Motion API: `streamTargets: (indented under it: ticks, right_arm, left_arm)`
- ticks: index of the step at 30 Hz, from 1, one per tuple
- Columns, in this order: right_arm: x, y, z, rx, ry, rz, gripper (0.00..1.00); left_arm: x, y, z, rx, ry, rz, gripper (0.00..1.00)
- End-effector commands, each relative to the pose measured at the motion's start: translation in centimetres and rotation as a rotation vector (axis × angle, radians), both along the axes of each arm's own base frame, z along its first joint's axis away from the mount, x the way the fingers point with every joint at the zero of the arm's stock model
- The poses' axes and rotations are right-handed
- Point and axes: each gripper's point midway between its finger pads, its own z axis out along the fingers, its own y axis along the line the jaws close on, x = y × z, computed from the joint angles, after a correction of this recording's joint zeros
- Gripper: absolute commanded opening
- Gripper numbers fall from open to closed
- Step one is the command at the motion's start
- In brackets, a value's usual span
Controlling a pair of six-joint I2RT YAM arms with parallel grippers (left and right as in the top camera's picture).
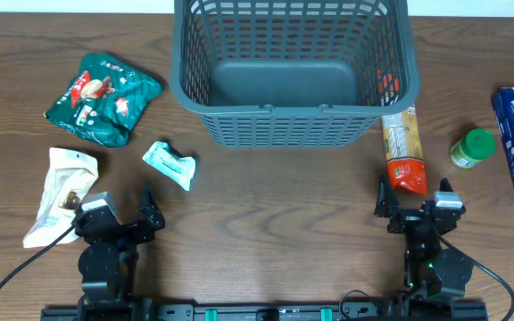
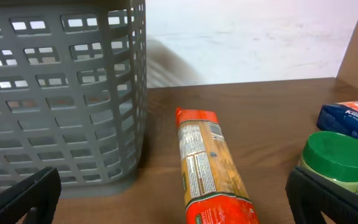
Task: Pack container
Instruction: 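Reach the right gripper forward and grasp the orange spaghetti package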
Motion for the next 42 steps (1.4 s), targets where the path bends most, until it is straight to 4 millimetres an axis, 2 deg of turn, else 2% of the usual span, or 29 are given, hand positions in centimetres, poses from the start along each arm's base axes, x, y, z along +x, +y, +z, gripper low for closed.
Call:
streamTargets:
  ticks: [1, 5, 9, 14, 17, 20, 25, 27, 32, 34, 38, 42]
  right_arm:
    - [0.0, 0.0, 0.3, -0.002, -0.015, -0.001, 0.99]
    - [0.1, 0.9, 0.9, -0.003, -0.039, 0.048, 0.99]
    - [0.0, -0.1, 1.3, -0.007, -0.044, -0.008, 0.99]
    - [-0.1, -2.4, 4.1, -0.013, -0.047, -0.138, 0.99]
    - [0.5, -4.0, 6.8, -0.029, -0.031, -0.204, 0.99]
    - [2.3, -5.1, 9.9, -0.023, 0.004, -0.215, 0.99]
    - [6.7, -6.7, 14.8, 0.010, 0.109, -0.180, 0.99]
    - [7.7, -7.2, 16.6, 0.005, 0.139, -0.186, 0.99]
    - [10.5, -8.0, 20.1, 0.029, 0.205, -0.141, 0.99]
    - [11.3, -8.0, 20.1, 0.059, 0.273, -0.110, 0.99]
    - [12.2, -8.2, 19.0, 0.094, 0.438, -0.089, 0.99]
    - [12.1, -8.1, 17.7, 0.050, 0.591, -0.049, 0.99]
  left_arm:
    - [-0.2, 0.4, -1.3, -0.002, 0.039, 0.023, 0.99]
    - [-0.2, 0.4, -1.3, -0.002, 0.039, 0.023, 0.98]
    - [-0.2, 0.4, -1.3, -0.002, 0.039, 0.023, 0.98]
    - [-0.2, 0.4, -1.3, -0.002, 0.039, 0.023, 0.98]
    - [-0.2, 0.4, -1.3, -0.002, 0.039, 0.023, 0.99]
    - [-0.2, 0.4, -1.3, -0.002, 0.039, 0.023, 0.99]
    - [-0.2, 0.4, -1.3, -0.002, 0.039, 0.023, 0.99]
    - [-0.2, 0.4, -1.3, -0.002, 0.039, 0.023, 0.99]
    - [-0.2, 0.4, -1.3, -0.002, 0.039, 0.023, 0.99]
    - [-0.2, 0.4, -1.3, -0.002, 0.039, 0.023, 0.98]
    - [-0.2, 0.4, -1.3, -0.002, 0.039, 0.023, 0.99]
    - [-0.2, 0.4, -1.3, -0.002, 0.039, 0.023, 0.99]
